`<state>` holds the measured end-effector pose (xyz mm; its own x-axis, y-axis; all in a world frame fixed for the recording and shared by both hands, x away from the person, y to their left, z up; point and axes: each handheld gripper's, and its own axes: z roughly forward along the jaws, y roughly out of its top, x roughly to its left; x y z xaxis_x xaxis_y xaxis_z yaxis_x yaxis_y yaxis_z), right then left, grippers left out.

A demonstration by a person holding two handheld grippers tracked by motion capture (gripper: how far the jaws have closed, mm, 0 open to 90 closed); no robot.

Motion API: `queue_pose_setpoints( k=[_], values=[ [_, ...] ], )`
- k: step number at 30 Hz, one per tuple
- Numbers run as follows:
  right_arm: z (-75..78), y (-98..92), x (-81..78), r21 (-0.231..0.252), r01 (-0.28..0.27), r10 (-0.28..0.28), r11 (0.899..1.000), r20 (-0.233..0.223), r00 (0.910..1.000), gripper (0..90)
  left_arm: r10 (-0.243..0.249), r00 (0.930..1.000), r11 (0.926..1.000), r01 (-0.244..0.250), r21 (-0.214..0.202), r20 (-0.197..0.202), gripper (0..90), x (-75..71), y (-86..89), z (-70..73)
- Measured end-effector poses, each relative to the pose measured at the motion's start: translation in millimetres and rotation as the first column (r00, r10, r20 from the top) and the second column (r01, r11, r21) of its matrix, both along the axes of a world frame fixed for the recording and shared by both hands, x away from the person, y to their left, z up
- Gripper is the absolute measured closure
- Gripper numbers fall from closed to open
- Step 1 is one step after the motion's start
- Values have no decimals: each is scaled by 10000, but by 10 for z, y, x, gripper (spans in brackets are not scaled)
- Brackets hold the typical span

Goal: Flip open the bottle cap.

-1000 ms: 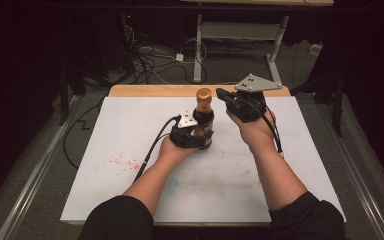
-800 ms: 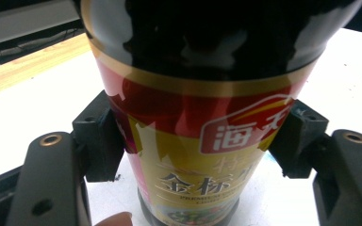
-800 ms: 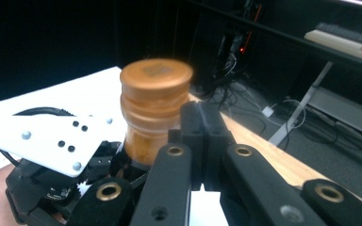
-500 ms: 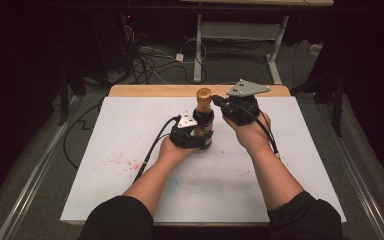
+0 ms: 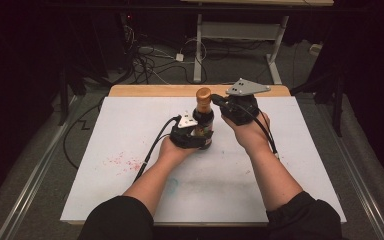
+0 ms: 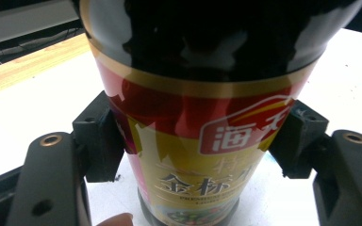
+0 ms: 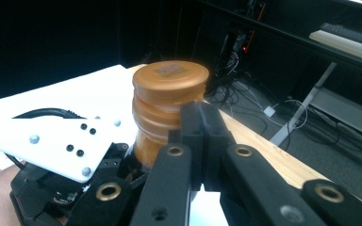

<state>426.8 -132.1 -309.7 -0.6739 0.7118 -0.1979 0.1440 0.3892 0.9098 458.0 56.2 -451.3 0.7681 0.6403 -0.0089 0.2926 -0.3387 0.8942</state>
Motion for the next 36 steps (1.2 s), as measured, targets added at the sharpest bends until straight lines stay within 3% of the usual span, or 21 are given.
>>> queue_pose_setpoints(
  k=[16,36],
  values=[
    [43,32,-2,247,116,-119,9996,140,9998,900,8,10000,10000,-8,25,21,290,-1,-2,-1],
    [154,118,-19,144,107,-114,9998,474,9988,900,30,10000,10000,-30,9,93,289,-6,-4,-9]
  ],
)
